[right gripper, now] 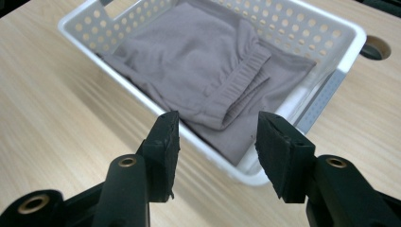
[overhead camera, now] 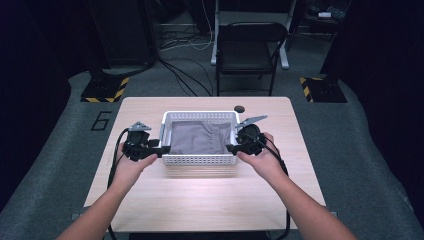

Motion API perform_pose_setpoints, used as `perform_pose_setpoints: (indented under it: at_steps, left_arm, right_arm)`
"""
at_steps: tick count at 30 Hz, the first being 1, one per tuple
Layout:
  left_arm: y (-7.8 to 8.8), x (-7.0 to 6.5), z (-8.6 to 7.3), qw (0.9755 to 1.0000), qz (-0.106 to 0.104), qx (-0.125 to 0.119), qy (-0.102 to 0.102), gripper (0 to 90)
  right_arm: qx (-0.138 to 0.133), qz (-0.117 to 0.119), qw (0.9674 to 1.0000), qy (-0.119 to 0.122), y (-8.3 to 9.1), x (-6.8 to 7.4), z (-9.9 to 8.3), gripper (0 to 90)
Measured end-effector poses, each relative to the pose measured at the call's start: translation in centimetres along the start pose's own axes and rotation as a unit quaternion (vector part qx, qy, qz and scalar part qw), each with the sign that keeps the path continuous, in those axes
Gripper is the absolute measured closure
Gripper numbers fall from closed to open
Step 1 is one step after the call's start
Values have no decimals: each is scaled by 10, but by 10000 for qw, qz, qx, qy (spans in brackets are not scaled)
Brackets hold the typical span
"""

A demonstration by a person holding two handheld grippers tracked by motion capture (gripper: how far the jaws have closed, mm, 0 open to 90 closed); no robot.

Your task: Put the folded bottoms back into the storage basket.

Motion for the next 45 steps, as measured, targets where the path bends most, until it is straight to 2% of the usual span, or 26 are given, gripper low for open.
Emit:
perform_pose_setpoints:
  at_steps: [2, 8, 9, 11, 12, 14, 17, 19, 21, 23, 24, 25, 28, 31, 36, 38, 39, 42, 45]
  left_arm:
    - [1, -3, -6, 10000, -28, 17, -70, 425]
    - [4, -11, -20, 9999, -15, -106, 109, 426]
    - [6, -13, -23, 9999, -86, -60, 102, 426]
    - [8, -16, -28, 9999, -63, -64, 111, 426]
    - [9, -17, -31, 10000, 4, -76, 52, 426]
    - [11, -20, -38, 10000, -13, -56, 18, 425]
    - [10, -22, -49, 9999, 24, -67, 150, 421]
    - [9, -24, -56, 9999, 21, -39, 132, 417]
    - [10, -25, -62, 9999, 36, -19, 118, 413]
    - [11, -26, -65, 9998, 67, -105, 129, 409]
    - [12, -26, -66, 9998, 71, -137, 127, 409]
    - [14, -27, -68, 9998, 55, -122, 118, 407]
    - [15, -29, -73, 9998, 104, -163, 71, 403]
    - [12, -33, -81, 9998, 83, -145, 50, 402]
    - [6, -35, -96, 9996, 79, -195, 163, 395]
    - [3, -35, -102, 9996, 87, -194, 167, 393]
    - [2, -35, -105, 9996, 94, -189, 191, 393]
    - [-1, -32, -112, 9996, 159, -168, 146, 393]
    - [-3, -32, -116, 9996, 88, -182, 209, 393]
  right_arm:
    - [26, 14, 10000, 17, 2, 1, -7, 499]
    - [33, 40, 10000, 2, 6, 1, -26, 498]
    - [1, 29, 10000, 13, 7, 1, -28, 497]
    - [19, 0, 10000, 34, 9, 1, -33, 497]
    - [-8, -10, 10000, 49, 10, 2, -35, 497]
    - [-29, -79, 9999, 108, 11, 1, -40, 495]
    - [-45, -68, 9999, 86, 11, 2, -49, 494]
    - [-44, -96, 9999, 100, 11, 1, -56, 494]
    - [-53, -112, 9999, 64, 10, 1, -63, 494]
    - [-82, -87, 9999, -13, 9, 1, -69, 494]
    - [-78, -63, 9999, 44, 10, -1, -71, 494]
    - [-81, -41, 9999, -92, 10, 0, -74, 494]
    - [-82, -29, 9998, -154, 9, -2, -82, 494]
    - [-100, -18, 9998, -182, 7, -3, -87, 494]
    - [-89, -18, 9998, -196, 1, -5, -102, 494]
    - [-69, -96, 9997, -227, -3, -6, -109, 494]
    - [-63, -168, 9998, -131, -4, -8, -112, 494]
    - [-112, -216, 9996, -110, -8, -8, -118, 492]
    - [-173, -270, 9995, -13, -10, -9, -122, 492]
Point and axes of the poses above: each handheld gripper's, and its own axes: y roughly backward along the jaws, z roughly out of its top, x roughly to its left, the point moved 10 cm from there along -y, roughly forward along the jaws, and after that the axes turned 14 degrees about -y, right-handed, at the moved point
